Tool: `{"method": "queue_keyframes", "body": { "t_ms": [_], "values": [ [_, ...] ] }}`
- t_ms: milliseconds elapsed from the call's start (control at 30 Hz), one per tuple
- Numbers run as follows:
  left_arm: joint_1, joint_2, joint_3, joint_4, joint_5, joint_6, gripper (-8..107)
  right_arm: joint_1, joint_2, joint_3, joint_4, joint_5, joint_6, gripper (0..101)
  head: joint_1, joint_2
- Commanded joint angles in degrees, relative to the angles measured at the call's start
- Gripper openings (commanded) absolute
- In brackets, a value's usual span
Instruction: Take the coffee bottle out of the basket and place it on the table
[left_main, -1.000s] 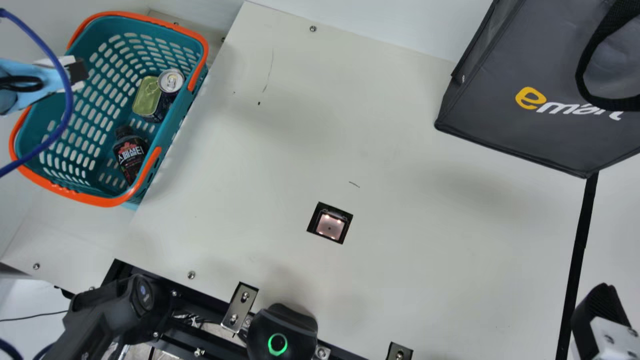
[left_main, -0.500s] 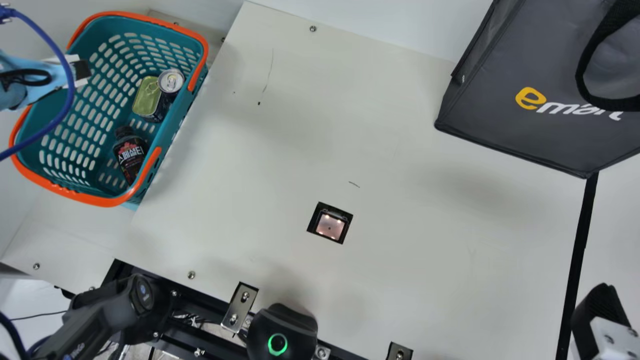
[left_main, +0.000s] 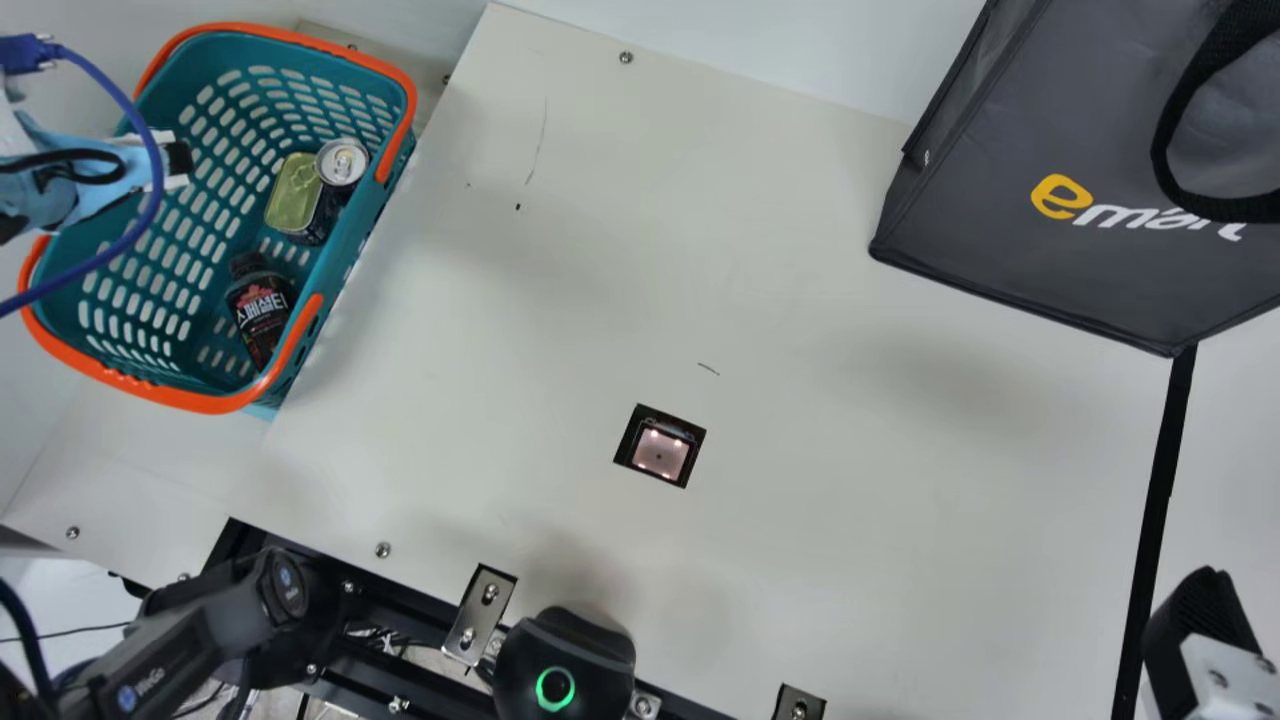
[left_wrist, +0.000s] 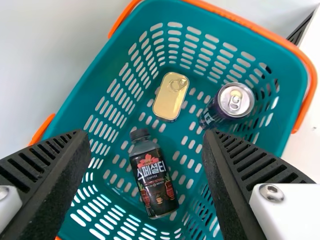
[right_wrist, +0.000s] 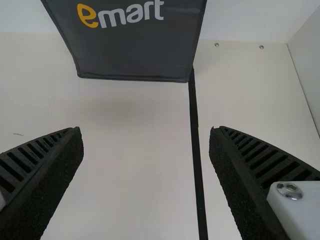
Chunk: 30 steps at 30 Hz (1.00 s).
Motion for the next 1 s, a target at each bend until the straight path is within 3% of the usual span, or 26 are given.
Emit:
{"method": "queue_keyframes", "body": {
  "t_ms": [0,967],
  "values": [
    [0.2,0.5,0.5,0.1,-0.8,0.2,90,0.0,0.0,0.0,0.0,0.0,0.0,91,-1.5,0.1],
    [-0.6,12.1,4.7,3.6,-12.3,-4.6,90,0.0,0.0,0.0,0.0,0.1,0.0,91,-1.5,0.1]
  ]
}}
